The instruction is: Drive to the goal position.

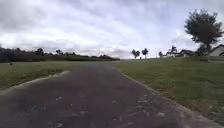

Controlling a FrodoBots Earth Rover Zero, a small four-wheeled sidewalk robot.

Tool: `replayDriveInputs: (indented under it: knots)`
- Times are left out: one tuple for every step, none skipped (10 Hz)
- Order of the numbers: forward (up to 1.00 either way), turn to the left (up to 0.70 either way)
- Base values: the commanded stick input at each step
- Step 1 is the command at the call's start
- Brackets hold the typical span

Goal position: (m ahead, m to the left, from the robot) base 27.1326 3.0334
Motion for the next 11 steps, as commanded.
replayDriveInputs:
  knots:
    - [0.09,0.01]
    - [0.09,0.01]
    - [0.09,0.01]
    - [0.09,0.01]
    - [0.09,0.01]
    - [0.09,0.01]
    - [0.09,0.01]
    - [0.09,0.01]
    - [0.09,0.01]
    - [0.09,0.01]
    - [0.09,0.01]
